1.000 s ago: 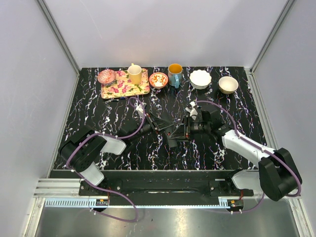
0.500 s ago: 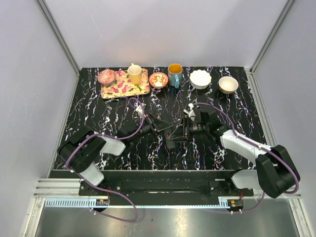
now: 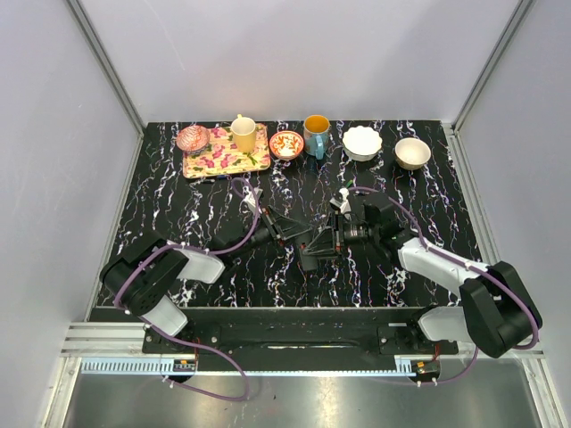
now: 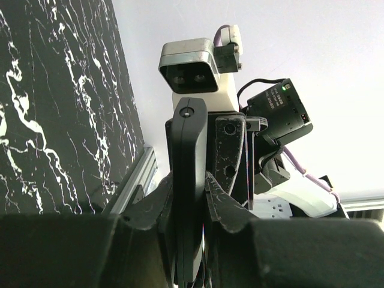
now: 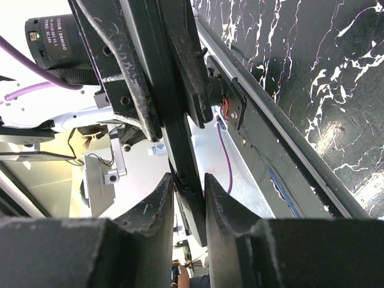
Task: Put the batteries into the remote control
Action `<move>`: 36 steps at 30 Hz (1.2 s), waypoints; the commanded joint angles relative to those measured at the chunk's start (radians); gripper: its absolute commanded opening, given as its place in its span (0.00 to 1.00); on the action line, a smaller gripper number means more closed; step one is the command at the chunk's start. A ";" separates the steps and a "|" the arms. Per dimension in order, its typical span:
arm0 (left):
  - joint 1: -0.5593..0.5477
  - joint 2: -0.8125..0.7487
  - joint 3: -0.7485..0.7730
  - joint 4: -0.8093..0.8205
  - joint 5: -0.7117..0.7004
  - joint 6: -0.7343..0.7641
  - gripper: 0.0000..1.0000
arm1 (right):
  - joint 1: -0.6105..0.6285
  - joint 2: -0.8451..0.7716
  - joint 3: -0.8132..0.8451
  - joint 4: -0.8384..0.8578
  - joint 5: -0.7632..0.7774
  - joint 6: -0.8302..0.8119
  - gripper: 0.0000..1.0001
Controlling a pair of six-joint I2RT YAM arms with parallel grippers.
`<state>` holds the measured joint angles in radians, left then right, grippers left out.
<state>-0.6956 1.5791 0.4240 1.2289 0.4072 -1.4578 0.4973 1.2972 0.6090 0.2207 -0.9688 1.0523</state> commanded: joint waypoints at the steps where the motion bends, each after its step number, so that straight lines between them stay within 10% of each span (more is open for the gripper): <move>1: -0.039 -0.011 -0.024 0.248 0.130 -0.032 0.19 | -0.029 -0.001 -0.034 0.135 0.078 0.067 0.00; 5: -0.039 0.010 -0.039 0.310 0.117 -0.061 0.22 | -0.028 0.007 -0.054 0.181 0.064 0.097 0.00; 8: -0.041 0.009 -0.042 0.294 0.116 -0.059 0.00 | -0.028 0.010 -0.045 0.152 0.067 0.083 0.00; 36: -0.041 -0.036 -0.010 0.034 0.081 -0.026 0.00 | -0.028 -0.016 0.112 -0.288 0.165 -0.161 0.44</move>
<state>-0.7265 1.5867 0.3969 1.2003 0.4599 -1.4822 0.4778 1.2850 0.6815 -0.0345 -0.8669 0.9226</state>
